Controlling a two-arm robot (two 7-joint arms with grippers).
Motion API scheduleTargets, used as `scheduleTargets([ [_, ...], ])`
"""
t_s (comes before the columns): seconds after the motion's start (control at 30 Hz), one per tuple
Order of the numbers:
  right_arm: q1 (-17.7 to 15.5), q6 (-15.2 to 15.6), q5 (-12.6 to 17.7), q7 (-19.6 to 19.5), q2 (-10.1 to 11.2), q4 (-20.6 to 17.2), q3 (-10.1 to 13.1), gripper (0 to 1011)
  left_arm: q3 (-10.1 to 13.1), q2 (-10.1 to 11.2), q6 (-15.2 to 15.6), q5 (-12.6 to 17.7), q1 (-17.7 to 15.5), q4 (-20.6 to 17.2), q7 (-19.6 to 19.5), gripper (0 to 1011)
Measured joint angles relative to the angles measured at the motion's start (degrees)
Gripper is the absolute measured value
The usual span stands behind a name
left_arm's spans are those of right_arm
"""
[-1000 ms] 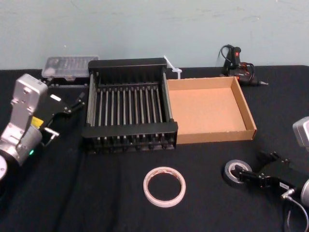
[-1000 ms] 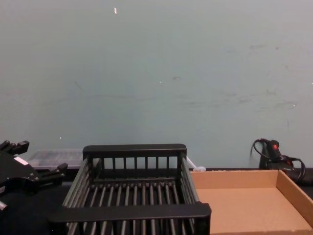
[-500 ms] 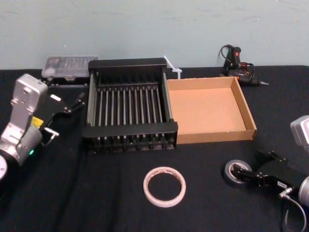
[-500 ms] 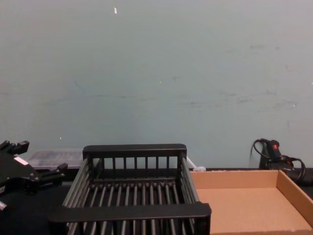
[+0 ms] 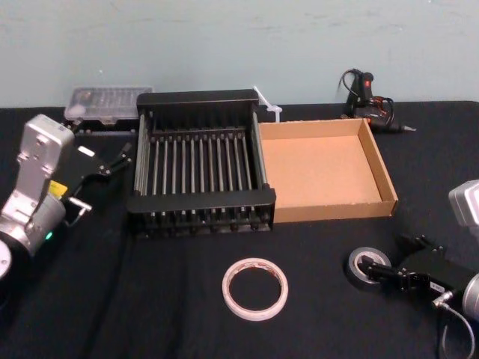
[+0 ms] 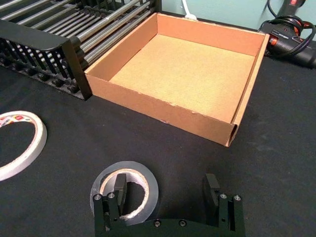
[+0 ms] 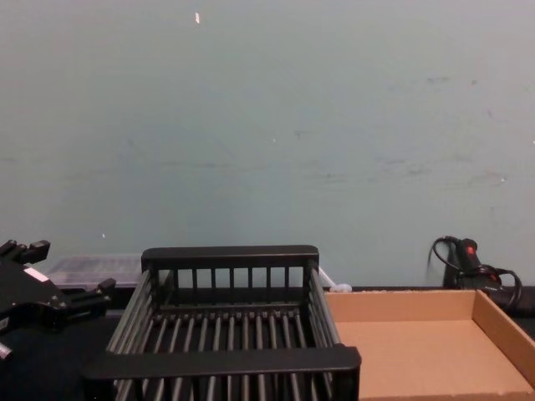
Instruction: Pick up the white tape and place it into the black box , Pick up the silver tape and place it into the brown box.
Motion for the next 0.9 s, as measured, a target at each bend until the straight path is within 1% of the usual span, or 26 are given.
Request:
scheduleTargets([
  [0.43, 0.0, -0.1, 0.0, 0.0, 0.0, -0.1, 0.0, 1003, 0.0, 0.0, 0.0, 0.0, 0.0, 0.0, 0.0, 1001],
  [0.5, 0.0, -0.1, 0.0, 0.0, 0.0, -0.1, 0.0, 982, 0.0, 0.0, 0.0, 0.0, 0.0, 0.0, 0.0, 1001],
  [0.57, 0.0, -0.1, 0.0, 0.0, 0.0, -0.1, 0.0, 930, 0.0, 0.0, 0.0, 0.0, 0.0, 0.0, 0.0, 1001],
  [0.6, 0.0, -0.1, 0.0, 0.0, 0.0, -0.1, 0.0, 924, 0.0, 0.0, 0.0, 0.0, 0.0, 0.0, 0.0, 1002],
  [0.67, 0.0, -0.1, 0.0, 0.0, 0.0, -0.1, 0.0, 857, 0.0, 0.0, 0.0, 0.0, 0.0, 0.0, 0.0, 1001],
  [0.77, 0.0, -0.1, 0.0, 0.0, 0.0, -0.1, 0.0, 808, 0.0, 0.0, 0.0, 0.0, 0.0, 0.0, 0.0, 1001],
  [0.8, 0.0, -0.1, 0.1, 0.0, 0.0, -0.1, 0.0, 756, 0.0, 0.0, 0.0, 0.0, 0.0, 0.0, 0.0, 1001],
  [0.9, 0.0, -0.1, 0.1, 0.0, 0.0, -0.1, 0.0, 651, 0.0, 0.0, 0.0, 0.0, 0.0, 0.0, 0.0, 1001],
])
